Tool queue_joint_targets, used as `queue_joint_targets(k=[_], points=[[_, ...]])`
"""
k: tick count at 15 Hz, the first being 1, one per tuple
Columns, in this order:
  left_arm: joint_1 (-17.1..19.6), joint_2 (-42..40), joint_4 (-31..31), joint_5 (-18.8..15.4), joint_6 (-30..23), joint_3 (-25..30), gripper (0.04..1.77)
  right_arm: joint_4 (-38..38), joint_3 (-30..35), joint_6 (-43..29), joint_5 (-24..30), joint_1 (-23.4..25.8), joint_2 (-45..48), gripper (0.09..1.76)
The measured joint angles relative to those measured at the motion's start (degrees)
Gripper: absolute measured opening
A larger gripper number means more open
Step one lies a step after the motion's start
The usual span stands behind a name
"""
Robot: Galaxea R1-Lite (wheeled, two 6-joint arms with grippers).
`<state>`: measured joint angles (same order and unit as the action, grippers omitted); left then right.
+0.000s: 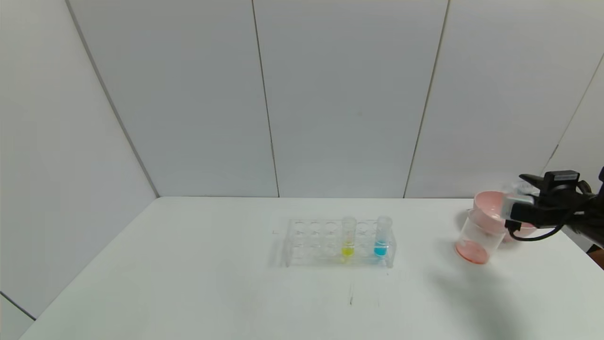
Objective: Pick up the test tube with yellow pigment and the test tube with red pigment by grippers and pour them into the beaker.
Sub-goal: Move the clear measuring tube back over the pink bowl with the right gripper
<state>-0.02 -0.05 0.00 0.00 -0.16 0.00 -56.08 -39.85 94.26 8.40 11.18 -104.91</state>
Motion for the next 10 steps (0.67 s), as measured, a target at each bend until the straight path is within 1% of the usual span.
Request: queue_joint_targets(k=[1, 3, 5, 8, 10], points=[[0.0, 0.0, 0.0, 0.0, 0.0, 0.0, 1.76, 0.3, -2.0, -6.5, 0.0, -0.5, -0.2, 0.53], [0.0, 0.0, 0.0, 0.0, 0.0, 0.0, 1.76, 1.0, -7.1, -23.0, 0.1, -1.7, -1.0, 0.53], [0.0, 0.0, 0.0, 0.0, 0.0, 0.0, 1.76, 1.3, -10.2, -39.7, 0.1, -2.1, -2.1, 0.53], [0.0, 0.0, 0.0, 0.0, 0.0, 0.0, 1.76, 0.8, -10.8, -62.8, -0.2, -1.0, -3.8, 0.53], [0.0, 0.0, 0.0, 0.0, 0.0, 0.0, 1.76, 0.5, -9.7, -73.3, -2.8, 0.1, -5.2, 0.53]])
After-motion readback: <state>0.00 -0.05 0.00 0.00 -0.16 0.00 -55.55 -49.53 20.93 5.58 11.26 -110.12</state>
